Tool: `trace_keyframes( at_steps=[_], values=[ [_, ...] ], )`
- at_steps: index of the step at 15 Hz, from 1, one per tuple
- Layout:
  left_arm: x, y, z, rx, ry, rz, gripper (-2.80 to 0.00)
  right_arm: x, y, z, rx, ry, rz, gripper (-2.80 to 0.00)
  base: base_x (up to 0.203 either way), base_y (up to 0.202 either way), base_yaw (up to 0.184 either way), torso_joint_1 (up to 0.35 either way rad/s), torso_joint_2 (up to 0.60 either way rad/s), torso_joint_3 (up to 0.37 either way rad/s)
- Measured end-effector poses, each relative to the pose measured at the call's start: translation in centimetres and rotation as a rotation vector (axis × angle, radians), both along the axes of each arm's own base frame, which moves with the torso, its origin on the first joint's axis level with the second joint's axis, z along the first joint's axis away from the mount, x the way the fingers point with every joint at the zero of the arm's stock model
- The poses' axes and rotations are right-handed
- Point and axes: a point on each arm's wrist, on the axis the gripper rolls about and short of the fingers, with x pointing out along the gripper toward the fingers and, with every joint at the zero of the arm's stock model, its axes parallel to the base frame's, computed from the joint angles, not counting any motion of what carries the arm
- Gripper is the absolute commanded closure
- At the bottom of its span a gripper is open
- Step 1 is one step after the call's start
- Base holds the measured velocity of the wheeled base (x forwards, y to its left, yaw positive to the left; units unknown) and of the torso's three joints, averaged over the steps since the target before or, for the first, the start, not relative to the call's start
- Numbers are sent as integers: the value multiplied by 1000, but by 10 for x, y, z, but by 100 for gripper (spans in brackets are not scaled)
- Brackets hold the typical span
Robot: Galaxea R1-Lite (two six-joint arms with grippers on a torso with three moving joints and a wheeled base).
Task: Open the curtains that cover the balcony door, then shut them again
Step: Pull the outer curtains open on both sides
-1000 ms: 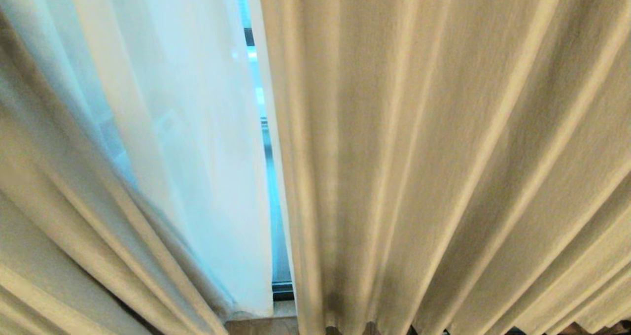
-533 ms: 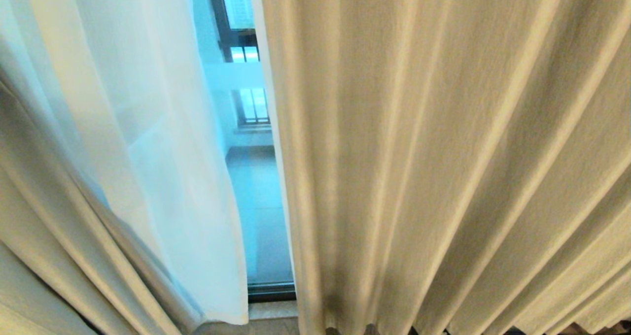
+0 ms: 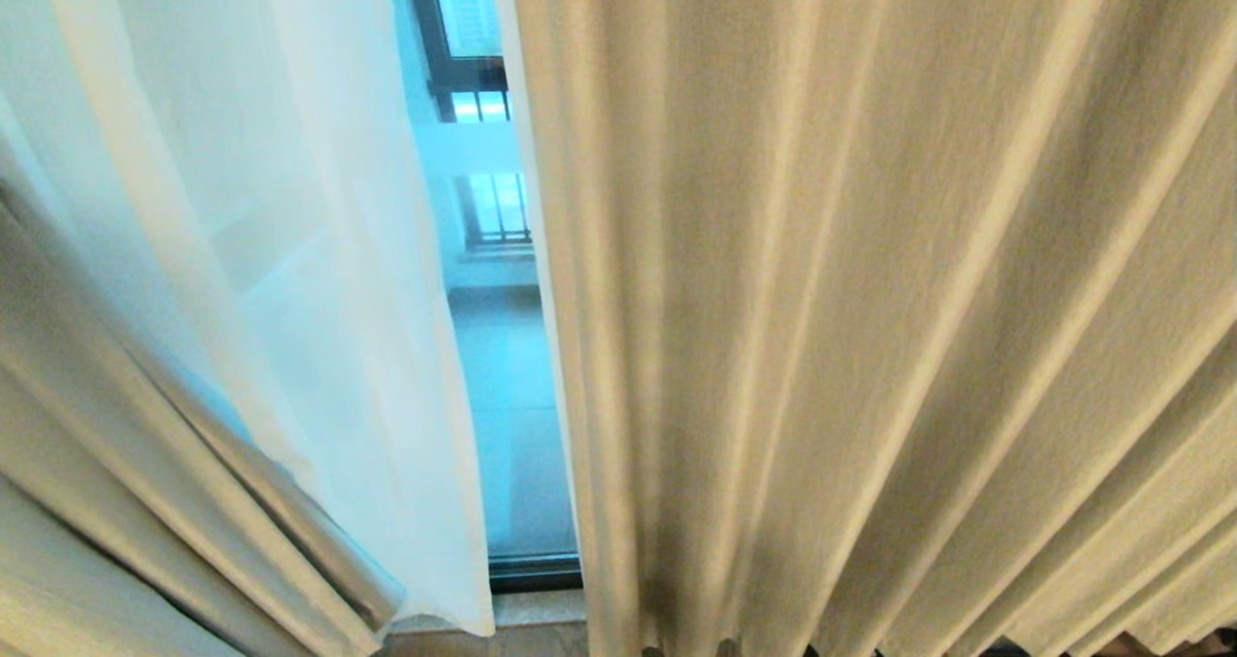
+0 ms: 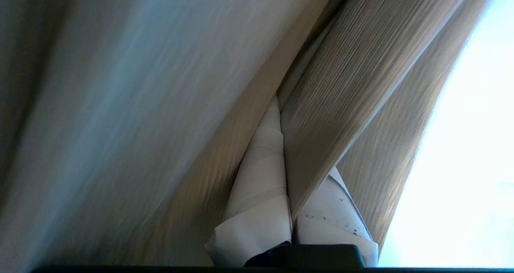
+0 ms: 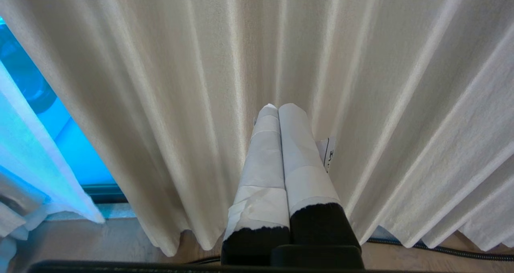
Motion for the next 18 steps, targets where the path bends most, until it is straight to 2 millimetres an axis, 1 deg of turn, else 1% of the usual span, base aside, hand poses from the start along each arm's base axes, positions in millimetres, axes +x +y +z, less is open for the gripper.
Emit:
trace_keyframes(
  at_steps=[5, 9, 13, 18],
  values=[
    [-26, 35, -20, -15, 34, 32, 0, 0, 0, 0, 0, 0, 0, 0, 0, 0, 0, 0, 0, 0],
    [-39, 56, -36, -59, 48, 71, 0, 0, 0, 0, 0, 0, 0, 0, 0, 0, 0, 0, 0, 0],
    [-42, 63, -43, -68, 56, 85, 0, 0, 0, 0, 0, 0, 0, 0, 0, 0, 0, 0, 0, 0],
    [-35, 58, -44, -81, 68, 65, 0, 0, 0, 0, 0, 0, 0, 0, 0, 0, 0, 0, 0, 0]
  ],
)
